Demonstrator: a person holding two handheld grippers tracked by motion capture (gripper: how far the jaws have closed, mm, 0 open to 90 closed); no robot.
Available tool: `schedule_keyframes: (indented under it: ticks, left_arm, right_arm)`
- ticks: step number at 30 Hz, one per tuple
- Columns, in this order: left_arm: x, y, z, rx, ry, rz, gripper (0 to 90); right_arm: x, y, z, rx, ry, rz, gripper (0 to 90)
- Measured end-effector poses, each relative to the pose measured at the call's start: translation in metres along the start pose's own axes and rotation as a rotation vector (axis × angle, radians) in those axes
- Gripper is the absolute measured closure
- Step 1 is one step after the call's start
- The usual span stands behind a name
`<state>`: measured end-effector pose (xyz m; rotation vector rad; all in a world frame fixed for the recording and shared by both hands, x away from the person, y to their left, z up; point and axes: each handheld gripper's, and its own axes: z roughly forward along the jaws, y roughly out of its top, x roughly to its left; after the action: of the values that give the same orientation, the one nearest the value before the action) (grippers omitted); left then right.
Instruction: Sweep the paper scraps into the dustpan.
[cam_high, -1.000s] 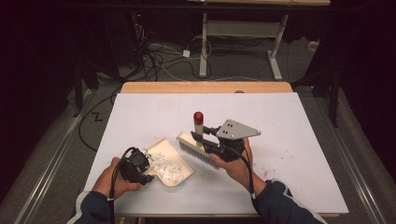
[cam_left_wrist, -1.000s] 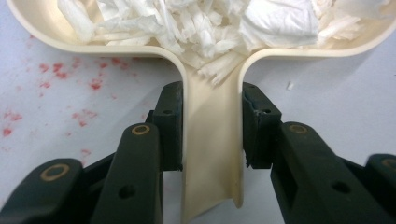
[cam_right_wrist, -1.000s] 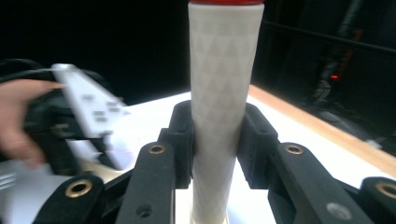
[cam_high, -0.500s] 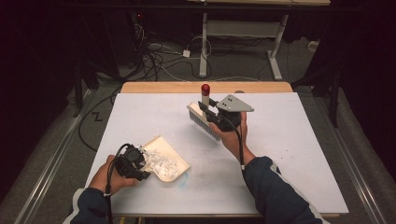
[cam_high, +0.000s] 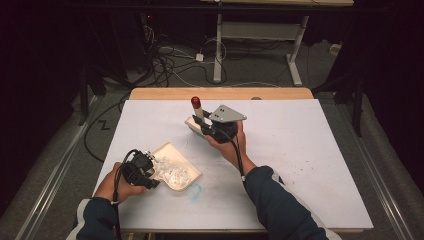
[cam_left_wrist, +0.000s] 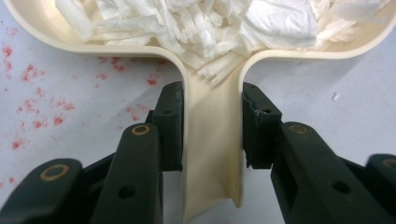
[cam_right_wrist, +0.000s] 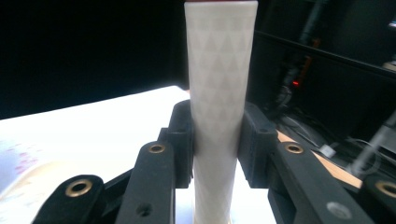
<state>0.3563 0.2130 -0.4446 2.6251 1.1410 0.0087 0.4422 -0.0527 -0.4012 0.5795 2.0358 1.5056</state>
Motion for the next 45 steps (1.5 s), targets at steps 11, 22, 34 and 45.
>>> schedule_keyframes:
  ticks: [11, 22, 34, 45]
  left_arm:
    - [0.002, 0.000, 0.000, -0.004, -0.003, -0.010, 62.2]
    - [0.002, -0.005, -0.002, 0.007, 0.000, -0.005, 62.2]
    - [0.005, -0.019, -0.010, 0.007, -0.003, -0.027, 62.1]
    - [0.004, -0.018, -0.009, 0.004, -0.009, -0.031, 61.8]
  right_arm:
    - [0.023, 0.004, -0.013, -0.026, 0.276, -0.024, 70.4]
    - [0.056, 0.013, -0.042, -0.075, 0.372, -0.064, 70.4]
    - [0.013, 0.015, -0.050, -0.099, 0.100, -0.056, 70.4]
    - [-0.039, -0.008, -0.017, -0.023, -0.131, -0.007, 70.5]
